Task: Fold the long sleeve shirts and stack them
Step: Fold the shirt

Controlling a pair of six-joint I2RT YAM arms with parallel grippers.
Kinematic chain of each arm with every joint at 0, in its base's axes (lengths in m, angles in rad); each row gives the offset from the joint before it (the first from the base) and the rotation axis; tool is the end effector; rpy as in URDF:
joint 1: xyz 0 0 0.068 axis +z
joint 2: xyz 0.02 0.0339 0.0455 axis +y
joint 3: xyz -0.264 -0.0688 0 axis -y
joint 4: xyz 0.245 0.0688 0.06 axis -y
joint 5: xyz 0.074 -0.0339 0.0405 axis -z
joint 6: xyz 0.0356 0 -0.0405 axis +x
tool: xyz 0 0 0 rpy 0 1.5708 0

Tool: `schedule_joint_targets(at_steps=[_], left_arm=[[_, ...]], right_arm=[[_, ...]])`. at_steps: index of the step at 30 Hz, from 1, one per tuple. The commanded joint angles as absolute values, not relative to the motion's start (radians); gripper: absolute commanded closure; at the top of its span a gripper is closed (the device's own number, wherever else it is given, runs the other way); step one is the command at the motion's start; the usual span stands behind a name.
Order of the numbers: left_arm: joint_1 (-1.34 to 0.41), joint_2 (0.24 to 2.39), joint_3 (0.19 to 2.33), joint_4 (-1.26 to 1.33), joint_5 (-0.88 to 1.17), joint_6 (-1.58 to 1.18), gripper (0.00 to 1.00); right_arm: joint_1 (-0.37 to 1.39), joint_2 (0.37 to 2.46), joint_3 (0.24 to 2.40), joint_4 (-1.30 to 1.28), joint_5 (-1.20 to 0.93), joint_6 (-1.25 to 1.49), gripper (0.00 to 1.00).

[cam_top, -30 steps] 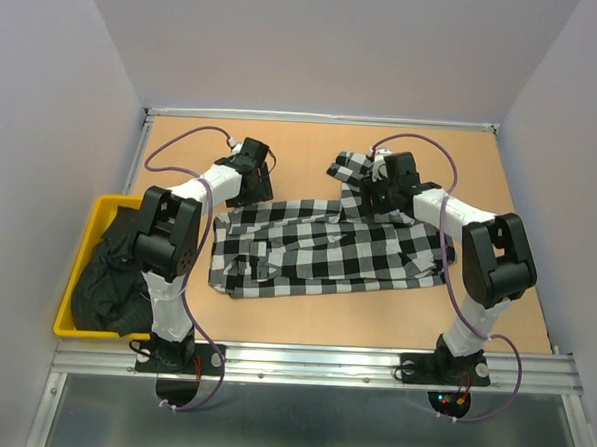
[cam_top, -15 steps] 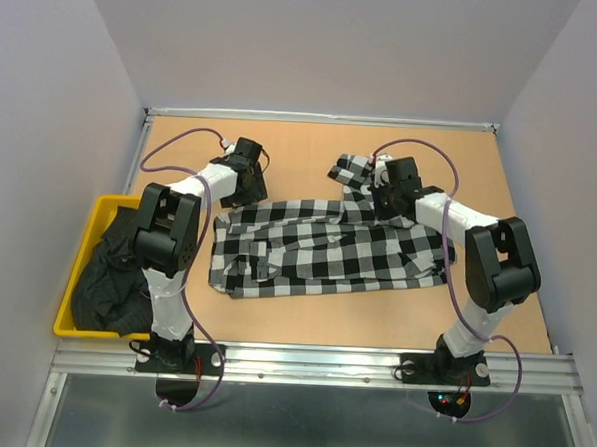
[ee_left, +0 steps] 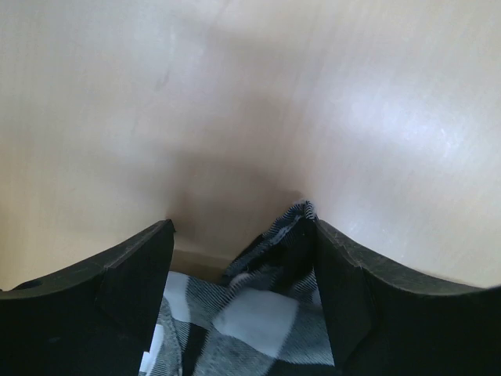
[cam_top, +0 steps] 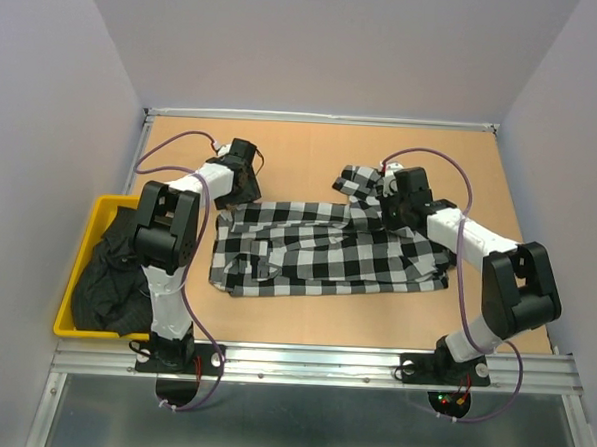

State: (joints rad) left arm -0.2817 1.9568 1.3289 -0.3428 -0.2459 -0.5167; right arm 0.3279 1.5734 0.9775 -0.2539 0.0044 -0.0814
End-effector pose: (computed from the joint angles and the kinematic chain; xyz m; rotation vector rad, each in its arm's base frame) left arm 0.4003 -0.1068 0.1731 -0.3875 2.4687 -0.0160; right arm 0.3120 0.1060 0.2073 -0.4905 2.3733 0.1070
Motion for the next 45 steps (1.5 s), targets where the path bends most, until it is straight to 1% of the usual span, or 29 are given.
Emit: schedule_joint_targets(at_steps=[1,3,4,7,8,10,11,14,18,20,22,24,27,28,29,31,33,36,37,39,45], left_arm=[[-0.242,1.971,1.325,-0.409,-0.293,-0.558,0.21],[-0.238,1.97,1.324,-0.414,-0.298,-0.563,0.25],[-0.235,1.967,1.321,-0.42,-0.298,-0.563,0.31],[-0.232,1.965,1.319,-0.433,-0.308,-0.574,0.43],[-0.227,1.964,1.321,-0.443,-0.313,-0.581,0.5],[-0.222,1.96,1.322,-0.454,-0.314,-0.587,0.55],[-0.218,1.953,1.322,-0.463,-0.324,-0.589,0.59],[-0.199,1.936,1.328,-0.48,-0.354,-0.595,0.62],[-0.163,1.927,1.339,-0.499,-0.364,-0.603,0.62],[-0.15,1.914,1.348,-0.503,-0.368,-0.604,0.6],[-0.149,1.904,1.358,-0.503,-0.368,-0.604,0.55],[-0.147,1.872,1.377,-0.5,-0.347,-0.6,0.38],[-0.15,1.835,1.376,-0.479,-0.312,-0.597,0.28],[-0.149,1.822,1.374,-0.469,-0.296,-0.592,0.25],[-0.149,1.803,1.371,-0.459,-0.264,-0.589,0.21],[-0.149,1.777,1.368,-0.457,-0.221,-0.575,0.16],[-0.149,1.753,1.359,-0.457,-0.198,-0.571,0.15],[-0.152,1.688,1.313,-0.457,-0.172,-0.565,0.14],[-0.153,1.668,1.298,-0.456,-0.158,-0.565,0.14],[-0.156,1.614,1.243,-0.451,-0.143,-0.558,0.13],[-0.163,1.523,1.08,-0.427,-0.049,-0.549,0.12]], right_arm=[[0.333,1.523,0.928,-0.252,0.043,-0.032,0.99],[0.331,1.516,0.911,-0.252,0.049,-0.023,0.99],[0.331,1.516,0.907,-0.252,0.051,-0.012,0.99],[0.331,1.517,0.899,-0.25,0.069,-0.003,0.99],[0.331,1.519,0.897,-0.249,0.075,-0.005,0.99],[0.331,1.52,0.9,-0.247,0.086,-0.003,0.99],[0.333,1.516,0.9,-0.247,0.089,-0.003,0.99],[0.331,1.511,0.899,-0.244,0.106,0.026,0.98],[0.331,1.509,0.896,-0.241,0.101,0.026,0.96],[0.333,1.508,0.897,-0.242,0.094,0.023,0.93],[0.331,1.508,0.902,-0.241,0.078,0.021,0.9],[0.331,1.505,0.914,-0.241,0.054,0.021,0.8],[0.333,1.5,0.94,-0.241,0.022,0.026,0.7],[0.331,1.499,0.948,-0.239,0.008,0.026,0.65],[0.333,1.497,0.957,-0.241,-0.029,0.029,0.55],[0.33,1.497,0.986,-0.241,-0.076,0.032,0.44],[0.331,1.496,1.008,-0.241,-0.083,0.04,0.43],[0.33,1.509,1.048,-0.241,-0.014,0.067,0.41],[0.33,1.514,1.06,-0.242,0.056,0.072,0.41],[0.313,1.526,1.083,-0.247,0.093,0.109,0.41],[0.221,1.542,1.088,-0.245,0.086,0.279,0.46]])
